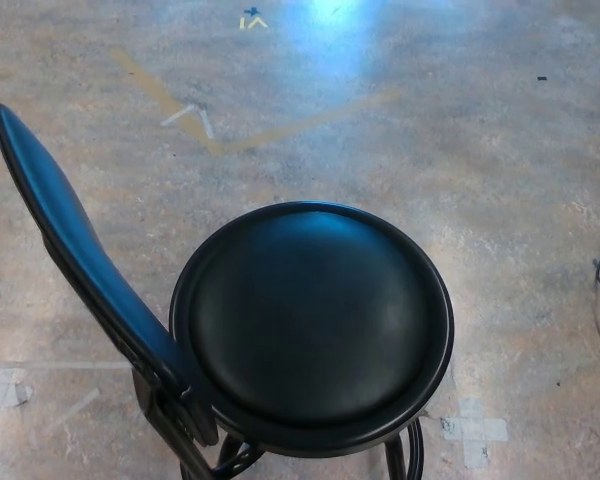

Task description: Use the right hand to rotate the back of the chair to its left.

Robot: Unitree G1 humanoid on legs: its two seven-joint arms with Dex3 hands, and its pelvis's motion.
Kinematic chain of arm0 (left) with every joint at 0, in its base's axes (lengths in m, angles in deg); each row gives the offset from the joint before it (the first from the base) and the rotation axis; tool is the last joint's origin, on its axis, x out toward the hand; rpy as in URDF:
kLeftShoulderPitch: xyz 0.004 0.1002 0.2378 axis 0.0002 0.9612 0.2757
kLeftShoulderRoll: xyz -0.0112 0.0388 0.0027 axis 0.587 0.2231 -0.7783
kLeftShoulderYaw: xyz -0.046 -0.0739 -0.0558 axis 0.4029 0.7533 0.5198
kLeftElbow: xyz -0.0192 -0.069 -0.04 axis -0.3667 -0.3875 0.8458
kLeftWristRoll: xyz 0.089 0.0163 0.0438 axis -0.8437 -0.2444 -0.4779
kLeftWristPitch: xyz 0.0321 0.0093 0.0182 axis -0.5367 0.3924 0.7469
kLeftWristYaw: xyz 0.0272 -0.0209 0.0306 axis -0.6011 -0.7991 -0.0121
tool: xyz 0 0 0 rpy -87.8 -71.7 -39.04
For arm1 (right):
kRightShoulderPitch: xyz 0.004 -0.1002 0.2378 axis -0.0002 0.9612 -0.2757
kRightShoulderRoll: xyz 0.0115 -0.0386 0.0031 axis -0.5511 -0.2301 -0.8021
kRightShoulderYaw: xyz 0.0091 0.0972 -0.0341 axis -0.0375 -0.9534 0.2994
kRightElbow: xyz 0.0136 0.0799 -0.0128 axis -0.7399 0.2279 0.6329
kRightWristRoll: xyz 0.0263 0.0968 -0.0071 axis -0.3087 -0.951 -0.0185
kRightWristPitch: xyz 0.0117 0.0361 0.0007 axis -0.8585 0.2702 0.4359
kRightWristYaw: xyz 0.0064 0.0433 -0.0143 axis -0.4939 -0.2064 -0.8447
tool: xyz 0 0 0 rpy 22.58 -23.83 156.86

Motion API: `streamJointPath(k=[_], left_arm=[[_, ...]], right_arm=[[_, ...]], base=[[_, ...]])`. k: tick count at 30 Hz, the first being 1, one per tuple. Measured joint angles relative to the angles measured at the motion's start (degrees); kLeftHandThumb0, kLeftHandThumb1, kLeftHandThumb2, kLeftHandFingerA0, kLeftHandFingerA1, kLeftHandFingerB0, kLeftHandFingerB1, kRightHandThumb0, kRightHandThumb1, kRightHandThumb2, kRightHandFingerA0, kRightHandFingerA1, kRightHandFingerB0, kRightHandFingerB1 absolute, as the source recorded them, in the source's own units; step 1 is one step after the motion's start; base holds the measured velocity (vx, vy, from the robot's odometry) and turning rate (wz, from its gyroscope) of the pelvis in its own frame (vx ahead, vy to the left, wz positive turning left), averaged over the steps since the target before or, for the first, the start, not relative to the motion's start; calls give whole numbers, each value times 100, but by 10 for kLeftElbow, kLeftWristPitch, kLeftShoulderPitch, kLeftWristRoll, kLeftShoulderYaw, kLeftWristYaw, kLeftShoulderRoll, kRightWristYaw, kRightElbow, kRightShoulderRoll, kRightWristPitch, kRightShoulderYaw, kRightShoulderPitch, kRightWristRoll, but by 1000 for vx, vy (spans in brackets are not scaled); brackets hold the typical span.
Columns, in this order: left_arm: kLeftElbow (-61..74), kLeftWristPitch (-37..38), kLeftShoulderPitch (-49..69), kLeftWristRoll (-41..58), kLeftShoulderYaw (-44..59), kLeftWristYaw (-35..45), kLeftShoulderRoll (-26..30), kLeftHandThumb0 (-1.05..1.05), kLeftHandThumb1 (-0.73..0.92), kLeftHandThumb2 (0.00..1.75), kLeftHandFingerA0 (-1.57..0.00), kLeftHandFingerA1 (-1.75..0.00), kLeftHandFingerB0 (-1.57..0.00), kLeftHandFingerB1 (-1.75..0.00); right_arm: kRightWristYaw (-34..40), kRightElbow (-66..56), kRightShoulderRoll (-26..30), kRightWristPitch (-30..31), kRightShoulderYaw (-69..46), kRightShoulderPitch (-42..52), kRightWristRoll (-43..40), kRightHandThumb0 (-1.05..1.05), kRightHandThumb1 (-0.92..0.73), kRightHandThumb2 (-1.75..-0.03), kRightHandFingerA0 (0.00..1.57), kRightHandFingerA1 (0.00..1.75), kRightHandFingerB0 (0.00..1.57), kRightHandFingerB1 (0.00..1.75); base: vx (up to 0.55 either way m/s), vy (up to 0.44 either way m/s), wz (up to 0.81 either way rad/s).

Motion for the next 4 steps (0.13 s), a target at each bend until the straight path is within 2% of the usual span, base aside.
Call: streamJointPath(k=[2, 3, 4], left_arm=[[0, 2, 2, -1, -3, 0, 0, -51, 76, 65, -53, -48, -42, -40], [0, 2, 3, -1, -5, 0, 0, -43, 60, 101, -52, -65, -31, -54], [0, 2, 3, -2, -7, 0, 0, -46, 78, 63, -53, -49, -46, -41]], right_arm=[[-4, 0, 0, 4, 1, -1, -2, -105, -50, -132, 13, 95, 4, 83], [-6, 0, 0, 4, 0, -1, -3, -105, -50, -133, 15, 95, 4, 83], [-8, 0, 0, 5, 0, -1, -4, -105, -51, -132, 22, 98, 4, 84]], base=[[0, 0, 0], [0, 0, 0], [0, 0, 0]])
